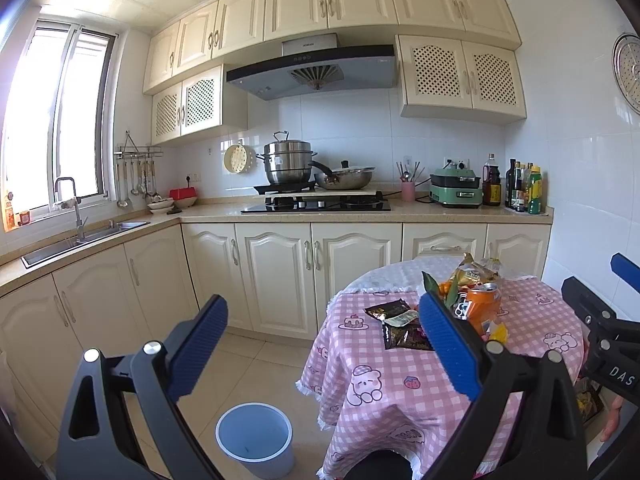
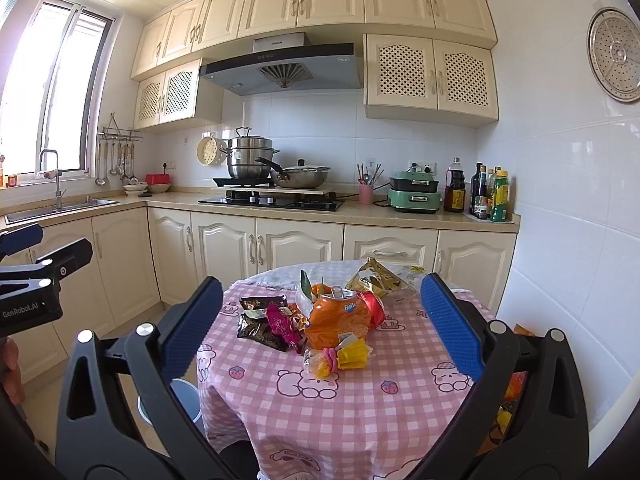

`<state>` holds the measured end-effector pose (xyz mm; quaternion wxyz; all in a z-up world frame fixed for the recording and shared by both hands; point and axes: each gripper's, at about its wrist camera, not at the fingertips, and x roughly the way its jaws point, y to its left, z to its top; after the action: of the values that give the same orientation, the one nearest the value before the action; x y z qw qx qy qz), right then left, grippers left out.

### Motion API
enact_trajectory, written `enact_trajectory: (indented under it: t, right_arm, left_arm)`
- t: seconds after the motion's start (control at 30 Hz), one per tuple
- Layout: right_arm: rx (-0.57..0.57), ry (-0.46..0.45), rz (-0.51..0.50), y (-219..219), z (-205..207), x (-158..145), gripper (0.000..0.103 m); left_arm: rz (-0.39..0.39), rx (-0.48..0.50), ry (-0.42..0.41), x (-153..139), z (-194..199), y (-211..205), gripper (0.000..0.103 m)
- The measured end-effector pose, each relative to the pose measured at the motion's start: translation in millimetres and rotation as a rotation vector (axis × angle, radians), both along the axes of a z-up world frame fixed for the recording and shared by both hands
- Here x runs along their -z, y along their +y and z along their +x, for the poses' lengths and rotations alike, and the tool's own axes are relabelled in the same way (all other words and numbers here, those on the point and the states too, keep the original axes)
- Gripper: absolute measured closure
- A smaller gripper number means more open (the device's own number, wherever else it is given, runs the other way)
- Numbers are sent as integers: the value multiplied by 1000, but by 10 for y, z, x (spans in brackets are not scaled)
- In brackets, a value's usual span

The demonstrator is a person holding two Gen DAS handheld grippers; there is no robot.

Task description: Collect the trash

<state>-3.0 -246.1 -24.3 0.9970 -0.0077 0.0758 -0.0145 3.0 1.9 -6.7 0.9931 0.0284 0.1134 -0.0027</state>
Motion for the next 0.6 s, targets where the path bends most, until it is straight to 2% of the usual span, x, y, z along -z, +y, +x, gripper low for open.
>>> enact_trajectory:
  t: [0.6]
  right_arm:
    - [3, 11, -1, -10, 81, 134, 6]
  left_arm:
    - [8, -2, 8, 64, 20, -7, 9]
